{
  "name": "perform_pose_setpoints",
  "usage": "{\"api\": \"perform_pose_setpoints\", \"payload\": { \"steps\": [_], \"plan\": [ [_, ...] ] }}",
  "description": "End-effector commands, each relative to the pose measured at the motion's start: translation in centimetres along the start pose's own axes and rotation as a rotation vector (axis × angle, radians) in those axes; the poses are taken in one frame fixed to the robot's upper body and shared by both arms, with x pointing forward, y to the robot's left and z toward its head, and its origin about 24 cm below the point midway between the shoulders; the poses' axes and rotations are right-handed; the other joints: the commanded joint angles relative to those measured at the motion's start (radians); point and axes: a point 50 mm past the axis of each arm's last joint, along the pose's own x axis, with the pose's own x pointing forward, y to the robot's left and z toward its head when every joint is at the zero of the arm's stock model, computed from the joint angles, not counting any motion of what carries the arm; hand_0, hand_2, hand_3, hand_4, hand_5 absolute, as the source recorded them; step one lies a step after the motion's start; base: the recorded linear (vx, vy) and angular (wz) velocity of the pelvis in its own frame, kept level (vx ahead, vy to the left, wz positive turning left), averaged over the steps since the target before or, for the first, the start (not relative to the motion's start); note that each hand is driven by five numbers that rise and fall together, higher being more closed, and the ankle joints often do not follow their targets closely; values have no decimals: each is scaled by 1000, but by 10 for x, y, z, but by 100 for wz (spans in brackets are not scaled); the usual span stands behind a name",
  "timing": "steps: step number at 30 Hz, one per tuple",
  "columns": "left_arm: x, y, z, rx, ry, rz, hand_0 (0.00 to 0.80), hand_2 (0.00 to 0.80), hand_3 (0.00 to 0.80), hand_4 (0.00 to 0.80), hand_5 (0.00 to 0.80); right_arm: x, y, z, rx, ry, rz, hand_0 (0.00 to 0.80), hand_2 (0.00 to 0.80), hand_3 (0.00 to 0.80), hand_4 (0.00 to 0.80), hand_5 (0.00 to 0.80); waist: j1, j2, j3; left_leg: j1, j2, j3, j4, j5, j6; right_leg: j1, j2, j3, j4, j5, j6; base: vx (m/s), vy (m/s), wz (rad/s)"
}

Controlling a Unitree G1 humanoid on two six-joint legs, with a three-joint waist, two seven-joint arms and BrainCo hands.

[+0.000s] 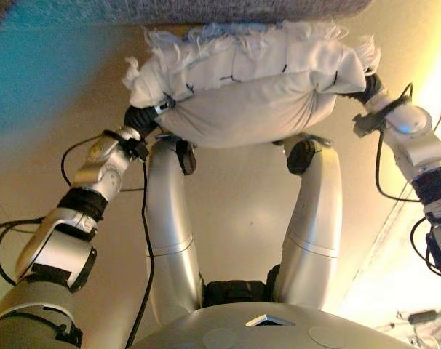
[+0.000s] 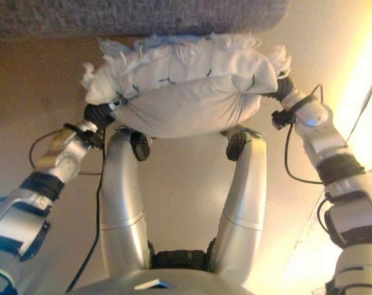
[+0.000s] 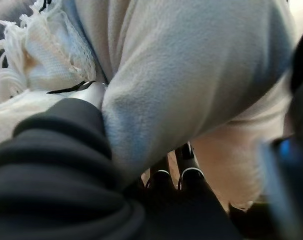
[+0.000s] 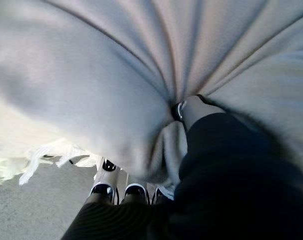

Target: Pick up the cushion and take it to the sofa

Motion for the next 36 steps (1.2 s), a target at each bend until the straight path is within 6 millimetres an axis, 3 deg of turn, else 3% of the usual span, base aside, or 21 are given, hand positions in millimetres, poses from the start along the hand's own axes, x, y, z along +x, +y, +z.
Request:
{"api": "perform_pose_setpoints", "payload": {
  "steps": [1, 6, 7, 10, 12, 17, 21, 24, 29, 36],
  "plan": [
    [13, -59, 3, -88, -202, -300, 800, 800, 800, 800, 800, 3, 22, 34, 22, -259, 60, 800, 800, 800, 800, 800, 6, 60, -7, 130, 29, -14, -244, 117, -93, 160, 14, -14, -131, 90, 72, -58, -59, -9],
    [1, -67, -13, -142, -246, -294, 800, 800, 800, 800, 800, -6, 40, 23, 59, -293, 34, 800, 800, 800, 800, 800, 12, 57, -7, 412, 13, 8, -470, 163, -105, 426, 23, -59, -339, 103, 77, -46, -30, -6],
    [-2, -70, -15, -151, -263, -299, 800, 800, 800, 800, 800, -12, 47, 19, 75, -307, 20, 800, 800, 800, 800, 800, 13, 51, -7, 483, 4, 22, -541, 211, -92, 493, 20, -87, -419, 148, 71, -57, -90, 5],
    [-17, -73, -19, -197, -302, -299, 800, 800, 800, 800, 800, -32, 60, 13, 142, -334, -4, 800, 800, 800, 800, 800, 18, 31, -7, 698, -23, 47, -641, 218, -79, 714, 13, -144, -544, 160, 75, 50, -85, 15],
    [-33, -73, -18, -222, -357, -268, 800, 800, 800, 800, 800, -55, 68, 9, 162, -372, -44, 800, 800, 800, 800, 800, 25, 19, -34, 866, -42, 58, -715, 211, -64, 888, 17, -175, -624, 151, 75, 204, -55, 11],
    [-59, -82, 5, -186, -546, -159, 800, 800, 800, 800, 800, -82, 76, 33, 175, -523, -79, 800, 800, 800, 800, 800, 32, 12, -151, 1075, -50, 62, -848, 217, -55, 1125, 44, -207, -753, 130, 61, 142, -28, 5],
    [-68, -94, 17, -196, -634, -135, 800, 800, 800, 800, 800, -85, 81, 51, 191, -610, -118, 800, 800, 800, 800, 800, 44, 10, -261, 1240, -44, 57, -954, 230, -58, 1313, 68, -223, -872, 135, 53, 173, -44, 5],
    [-69, -103, 24, -201, -693, -140, 800, 800, 800, 800, 800, -86, 85, 63, 191, -678, -137, 800, 800, 800, 800, 800, 51, 11, -356, 1343, -35, 58, -1022, 238, -59, 1414, 84, -229, -942, 143, 44, 213, -19, 4],
    [-70, -109, 44, -159, -795, -147, 800, 800, 800, 800, 800, -88, 81, 82, 229, -773, -111, 800, 800, 800, 800, 800, 55, 8, -435, 1457, -25, 67, -1091, 228, -61, 1521, 97, -238, -1003, 142, 40, 117, -42, 3],
    [-75, -107, 51, -164, -794, -130, 800, 800, 800, 800, 800, -93, 84, 85, 288, -777, -120, 800, 800, 800, 800, 800, 51, 9, -474, 1523, -10, 61, -1145, 233, -65, 1578, 124, -235, -1031, 128, 28, 70, -83, 1]
  ]
}}
